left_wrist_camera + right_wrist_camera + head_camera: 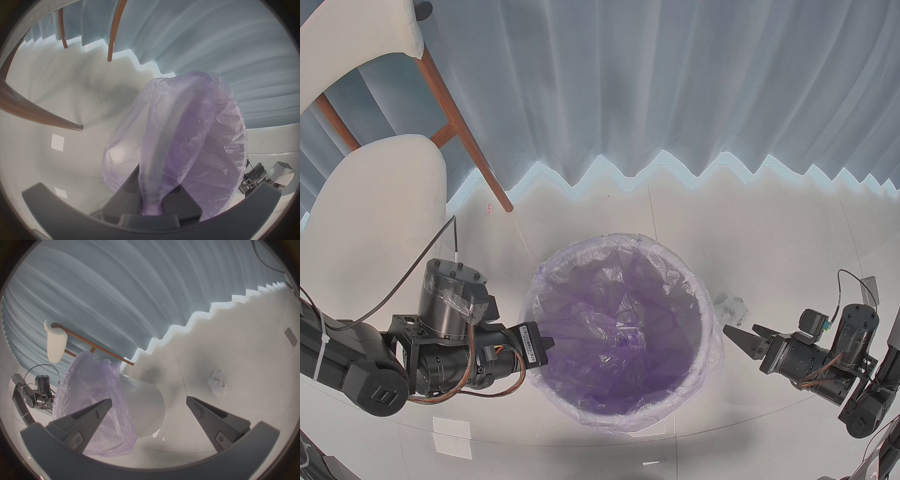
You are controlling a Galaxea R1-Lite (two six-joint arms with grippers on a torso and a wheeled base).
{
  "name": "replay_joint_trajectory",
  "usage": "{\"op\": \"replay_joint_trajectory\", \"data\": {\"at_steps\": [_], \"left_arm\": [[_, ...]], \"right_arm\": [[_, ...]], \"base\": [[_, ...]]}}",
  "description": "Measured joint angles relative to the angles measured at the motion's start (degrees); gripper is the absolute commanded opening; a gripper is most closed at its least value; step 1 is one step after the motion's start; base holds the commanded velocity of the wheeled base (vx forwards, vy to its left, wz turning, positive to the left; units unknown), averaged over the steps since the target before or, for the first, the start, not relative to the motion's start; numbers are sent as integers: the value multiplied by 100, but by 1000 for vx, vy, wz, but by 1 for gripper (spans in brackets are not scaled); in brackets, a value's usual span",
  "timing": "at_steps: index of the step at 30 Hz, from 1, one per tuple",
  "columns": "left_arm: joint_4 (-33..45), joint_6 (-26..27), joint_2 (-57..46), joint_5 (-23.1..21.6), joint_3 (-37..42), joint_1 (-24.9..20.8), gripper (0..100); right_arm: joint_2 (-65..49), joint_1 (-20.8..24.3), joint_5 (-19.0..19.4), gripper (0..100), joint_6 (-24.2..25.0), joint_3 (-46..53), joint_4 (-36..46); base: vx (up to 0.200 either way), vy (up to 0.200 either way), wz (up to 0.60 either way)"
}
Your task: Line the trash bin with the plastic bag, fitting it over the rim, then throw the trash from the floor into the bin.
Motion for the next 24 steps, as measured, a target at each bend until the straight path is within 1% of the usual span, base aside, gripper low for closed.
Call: {"op": "replay_joint_trajectory", "data": {"at_steps": [2,5,7,19,20,24], "left_arm": [[0,11,10,2,-11,1,0],[-4,26,29,5,-21,1,0],[-4,30,38,11,-21,-16,0],[-15,35,46,18,-11,-55,0],[-15,35,44,18,-10,-57,0],[-15,35,33,18,6,-62,0]], "right_arm": [[-50,17,98,100,-107,34,-2],[-91,39,332,100,-468,80,-2],[-88,66,394,100,-589,87,0],[196,172,421,100,-642,-333,0],[229,163,421,0,-640,-378,0],[345,161,421,0,-618,-527,0]], "base": [[0,0,0],[0,0,0],[0,0,0],[0,0,0],[0,0,0],[0,0,0]]}}
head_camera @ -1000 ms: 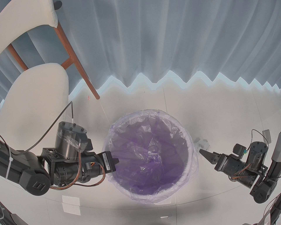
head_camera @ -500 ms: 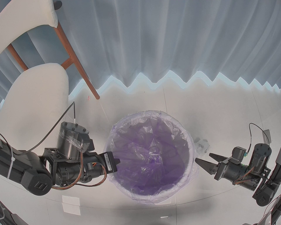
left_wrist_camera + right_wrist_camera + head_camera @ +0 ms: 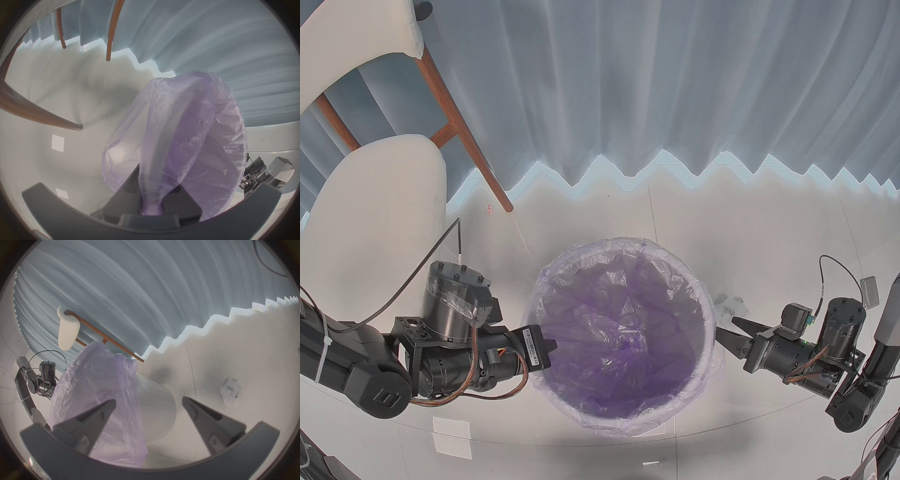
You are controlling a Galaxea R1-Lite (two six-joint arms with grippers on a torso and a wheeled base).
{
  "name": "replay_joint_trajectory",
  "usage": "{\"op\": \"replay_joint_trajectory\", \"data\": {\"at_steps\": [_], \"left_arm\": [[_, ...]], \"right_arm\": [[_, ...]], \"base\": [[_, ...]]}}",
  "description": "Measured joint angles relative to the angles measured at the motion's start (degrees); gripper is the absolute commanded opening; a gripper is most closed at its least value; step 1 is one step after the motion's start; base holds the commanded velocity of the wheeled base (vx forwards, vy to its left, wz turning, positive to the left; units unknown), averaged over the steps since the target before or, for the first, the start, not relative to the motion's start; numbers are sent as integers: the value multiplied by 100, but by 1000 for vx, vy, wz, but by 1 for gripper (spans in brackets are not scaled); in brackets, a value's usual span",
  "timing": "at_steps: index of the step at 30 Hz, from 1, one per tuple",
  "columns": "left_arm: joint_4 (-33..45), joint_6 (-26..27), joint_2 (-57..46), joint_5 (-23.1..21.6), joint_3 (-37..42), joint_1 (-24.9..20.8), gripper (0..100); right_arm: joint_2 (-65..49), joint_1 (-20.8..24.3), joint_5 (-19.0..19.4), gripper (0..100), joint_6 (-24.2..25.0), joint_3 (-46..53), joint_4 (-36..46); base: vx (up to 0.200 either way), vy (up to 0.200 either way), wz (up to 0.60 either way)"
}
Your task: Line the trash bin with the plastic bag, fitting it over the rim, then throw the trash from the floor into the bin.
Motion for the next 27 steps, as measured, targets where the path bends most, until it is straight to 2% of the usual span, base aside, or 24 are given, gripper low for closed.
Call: {"op": "replay_joint_trajectory", "data": {"at_steps": [8,12,16,21,24,27], "left_arm": [[-11,0,-11,0,2,-1,0],[-11,0,-22,0,22,-11,0],[-11,6,-61,-2,72,-32,0],[-18,50,-139,-24,190,-43,0],[-21,162,-194,-45,278,-48,0],[-18,211,-232,-56,330,-50,0]], "right_arm": [[79,10,-2,0,257,-168,2],[82,11,-10,0,618,-199,2],[82,-12,-40,0,1185,-210,2],[157,-83,-301,0,1794,-219,0],[265,-100,-541,0,1998,-217,0],[379,-100,-613,0,2189,-215,0]], "base": [[0,0,0],[0,0,0],[0,0,0],[0,0,0],[0,0,0],[0,0,0]]}}
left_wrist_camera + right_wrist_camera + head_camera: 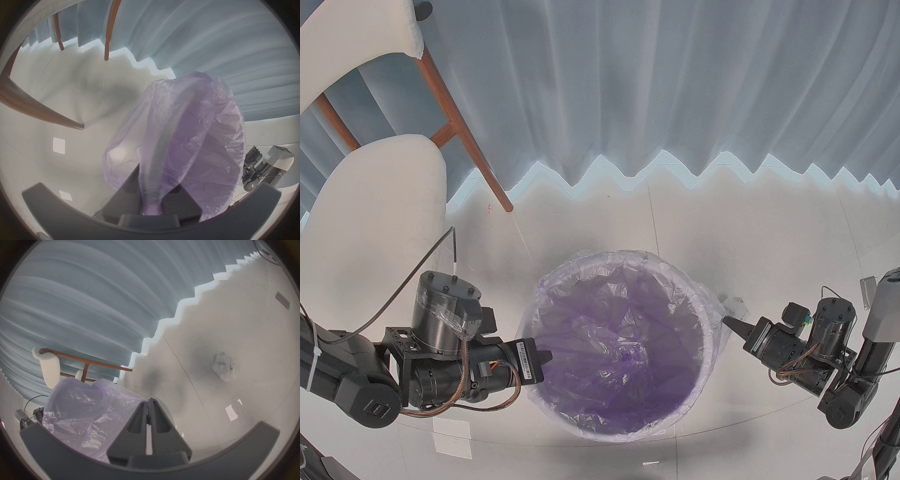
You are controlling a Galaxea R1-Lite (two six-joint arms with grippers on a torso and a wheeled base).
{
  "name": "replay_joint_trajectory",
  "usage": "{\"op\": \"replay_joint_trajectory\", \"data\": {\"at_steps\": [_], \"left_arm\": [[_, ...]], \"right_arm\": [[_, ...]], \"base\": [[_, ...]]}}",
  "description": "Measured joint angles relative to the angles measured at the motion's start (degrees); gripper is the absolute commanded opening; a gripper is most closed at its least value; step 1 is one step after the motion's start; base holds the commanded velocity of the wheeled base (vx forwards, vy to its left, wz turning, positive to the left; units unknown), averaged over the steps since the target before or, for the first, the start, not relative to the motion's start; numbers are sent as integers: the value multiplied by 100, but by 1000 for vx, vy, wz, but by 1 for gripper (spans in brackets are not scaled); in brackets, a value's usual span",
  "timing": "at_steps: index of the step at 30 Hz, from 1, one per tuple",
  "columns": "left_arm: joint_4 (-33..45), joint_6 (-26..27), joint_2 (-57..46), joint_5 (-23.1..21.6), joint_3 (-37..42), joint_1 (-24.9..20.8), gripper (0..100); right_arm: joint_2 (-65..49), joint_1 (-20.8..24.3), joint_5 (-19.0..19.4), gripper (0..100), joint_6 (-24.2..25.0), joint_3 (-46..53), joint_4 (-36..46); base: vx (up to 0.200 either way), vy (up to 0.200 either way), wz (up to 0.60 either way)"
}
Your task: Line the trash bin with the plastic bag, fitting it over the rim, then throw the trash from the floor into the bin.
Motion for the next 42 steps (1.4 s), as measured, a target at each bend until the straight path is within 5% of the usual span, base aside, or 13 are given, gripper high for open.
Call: {"op": "replay_joint_trajectory", "data": {"at_steps": [16,17,32,42], "left_arm": [[-268,6,-23,-15,30,-33,0],[-279,4,-23,-12,34,-41,0],[-285,2,-22,22,87,16,0],[-340,6,608,483,-451,295,0]], "right_arm": [[373,201,-13,0,30,69,0],[425,205,-13,100,27,41,-2],[-200,63,-344,100,27,566,0],[-898,-686,-926,100,-260,1031,2]], "base": [[0,0,0],[0,0,0],[0,0,0],[0,0,0]]}}
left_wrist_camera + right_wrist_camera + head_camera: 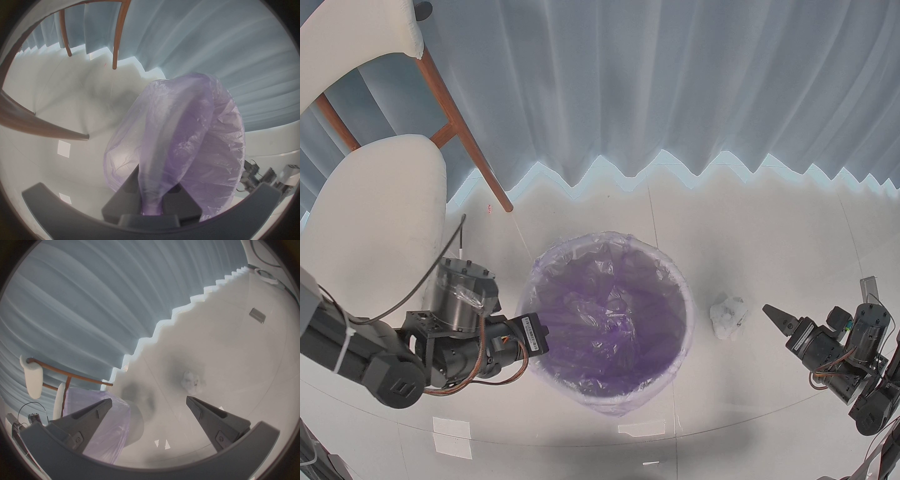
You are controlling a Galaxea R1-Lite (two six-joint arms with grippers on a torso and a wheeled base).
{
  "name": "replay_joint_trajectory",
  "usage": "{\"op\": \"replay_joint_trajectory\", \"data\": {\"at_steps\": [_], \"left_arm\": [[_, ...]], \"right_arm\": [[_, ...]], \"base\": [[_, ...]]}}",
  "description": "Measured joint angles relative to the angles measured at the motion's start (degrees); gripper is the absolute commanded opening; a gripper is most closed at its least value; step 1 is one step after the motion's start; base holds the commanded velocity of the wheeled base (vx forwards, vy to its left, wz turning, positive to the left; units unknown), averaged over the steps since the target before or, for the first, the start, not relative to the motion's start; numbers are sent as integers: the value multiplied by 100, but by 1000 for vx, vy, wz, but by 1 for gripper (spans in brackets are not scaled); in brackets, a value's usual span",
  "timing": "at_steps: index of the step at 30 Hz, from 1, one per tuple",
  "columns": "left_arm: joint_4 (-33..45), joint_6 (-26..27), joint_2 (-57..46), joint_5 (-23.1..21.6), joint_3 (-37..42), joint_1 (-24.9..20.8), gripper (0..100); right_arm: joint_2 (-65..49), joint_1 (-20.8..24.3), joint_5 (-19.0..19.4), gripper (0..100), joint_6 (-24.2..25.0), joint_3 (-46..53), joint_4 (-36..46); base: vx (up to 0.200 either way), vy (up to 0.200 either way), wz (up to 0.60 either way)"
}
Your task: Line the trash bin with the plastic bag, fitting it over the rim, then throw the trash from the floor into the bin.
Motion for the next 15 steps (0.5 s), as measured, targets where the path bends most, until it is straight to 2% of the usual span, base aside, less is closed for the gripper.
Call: {"op": "replay_joint_trajectory", "data": {"at_steps": [3,7,10,15], "left_arm": [[-178,-4,413,224,-266,71,0],[-800,-11,1068,492,-590,134,0],[-1237,-17,1549,594,-814,160,0],[-1502,-48,2249,679,-1268,188,0]], "right_arm": [[-121,-90,-137,100,-6,22,0],[-302,-154,-238,100,-17,30,0],[-411,-184,-282,100,-57,33,0],[-529,-210,-308,100,-91,35,-2]], "base": [[0,0,0],[0,0,0],[0,0,0],[0,0,0]]}}
